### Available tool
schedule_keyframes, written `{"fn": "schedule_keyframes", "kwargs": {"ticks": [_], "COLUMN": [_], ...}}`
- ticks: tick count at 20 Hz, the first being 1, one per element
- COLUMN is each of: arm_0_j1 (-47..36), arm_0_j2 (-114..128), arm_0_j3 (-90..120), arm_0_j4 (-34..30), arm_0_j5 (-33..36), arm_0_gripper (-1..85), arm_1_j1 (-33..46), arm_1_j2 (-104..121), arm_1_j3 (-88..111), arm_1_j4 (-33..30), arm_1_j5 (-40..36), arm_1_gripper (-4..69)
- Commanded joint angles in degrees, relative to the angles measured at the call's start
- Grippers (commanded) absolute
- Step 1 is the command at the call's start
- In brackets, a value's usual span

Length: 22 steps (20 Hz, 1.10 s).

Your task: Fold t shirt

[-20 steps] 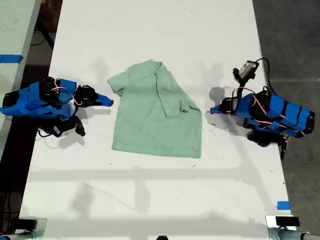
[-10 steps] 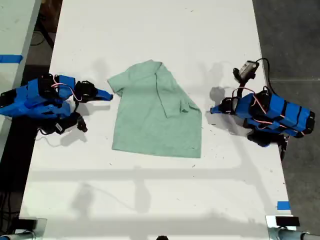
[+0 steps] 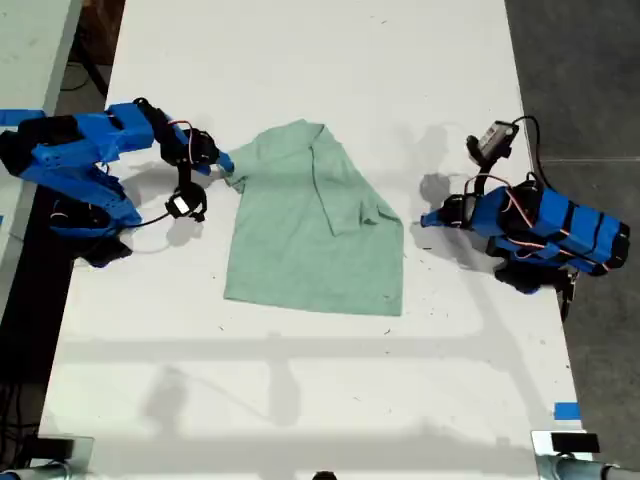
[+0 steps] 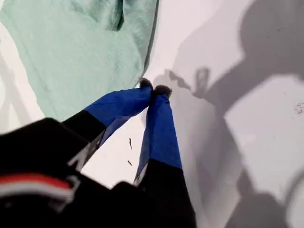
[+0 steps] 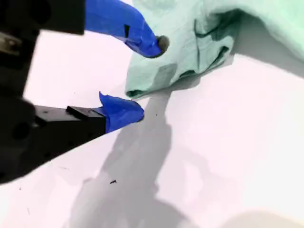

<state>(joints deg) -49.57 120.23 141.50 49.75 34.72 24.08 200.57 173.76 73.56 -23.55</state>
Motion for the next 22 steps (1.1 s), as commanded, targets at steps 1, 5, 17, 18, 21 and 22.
{"fn": "schedule_keyframes", "kwargs": {"ticks": [1,5,17,18,21,22], "arm_0_j1": [-1.41,-2.64,3.16,7.47,20.04,23.12], "arm_0_j2": [-2.46,-12.04,-1.67,-3.16,-10.90,-15.64], "arm_0_j3": [-5.27,-11.87,-21.97,-27.07,-38.85,-43.33], "arm_0_j4": [-1.32,-1.23,12.92,14.41,13.80,13.62], "arm_0_j5": [0.35,1.32,-11.07,-13.10,-20.04,-21.45], "arm_0_gripper": [17.8,17.0,-0.1,-0.1,-0.1,-0.1], "arm_1_j1": [0.53,0.53,0.35,0.26,0.26,0.26], "arm_1_j2": [0.79,0.79,0.79,0.79,0.79,0.79], "arm_1_j3": [1.49,1.49,1.41,1.41,1.41,1.41], "arm_1_j4": [0.35,0.26,0.18,0.18,0.26,0.26], "arm_1_j5": [0.00,-0.18,-0.35,-0.35,-0.26,-0.26], "arm_1_gripper": [1.4,1.4,1.4,1.4,1.4,1.4]}}
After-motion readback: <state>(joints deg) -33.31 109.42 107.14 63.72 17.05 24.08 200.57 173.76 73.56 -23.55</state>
